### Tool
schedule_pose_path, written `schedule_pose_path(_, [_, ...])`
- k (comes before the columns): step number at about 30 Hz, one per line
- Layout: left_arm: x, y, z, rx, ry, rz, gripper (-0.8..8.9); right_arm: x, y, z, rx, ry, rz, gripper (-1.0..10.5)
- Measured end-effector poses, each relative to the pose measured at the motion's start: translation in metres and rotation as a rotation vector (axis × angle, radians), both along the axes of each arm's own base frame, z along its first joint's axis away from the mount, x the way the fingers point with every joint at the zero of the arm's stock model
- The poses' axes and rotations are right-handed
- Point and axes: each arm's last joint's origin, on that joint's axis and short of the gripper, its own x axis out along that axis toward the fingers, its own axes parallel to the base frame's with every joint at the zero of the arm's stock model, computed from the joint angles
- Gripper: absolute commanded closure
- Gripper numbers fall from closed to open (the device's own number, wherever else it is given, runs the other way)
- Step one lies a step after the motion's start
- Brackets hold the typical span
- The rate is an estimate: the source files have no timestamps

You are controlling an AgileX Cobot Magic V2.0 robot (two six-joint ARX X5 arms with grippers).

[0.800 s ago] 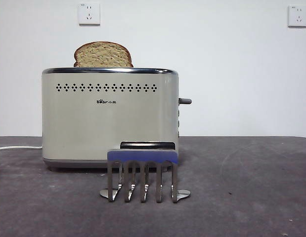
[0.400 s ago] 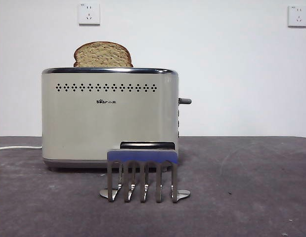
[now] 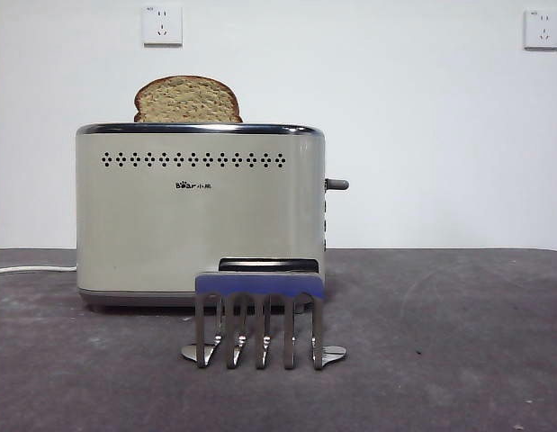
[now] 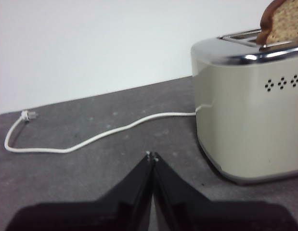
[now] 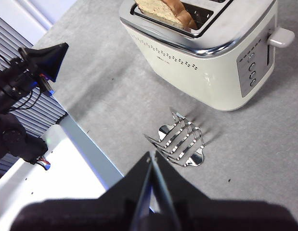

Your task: Pick up a slice of bread from the rack,put the bread on the toaster,press the button

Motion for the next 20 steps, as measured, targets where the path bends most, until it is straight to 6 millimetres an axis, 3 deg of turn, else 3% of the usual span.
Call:
schedule_pose_path(12, [-0.003,0.000,-0.016,-0.049,0.123,0.031,8.17,0.000,0.000,0.000,0.000,0.000,0.000,9.5])
schedule_pose_path(20, [-0.003,0.000,-0.015,-0.049,0.121,0.030,8.17,0.000,0.000,0.000,0.000,0.000,0.000,9.5])
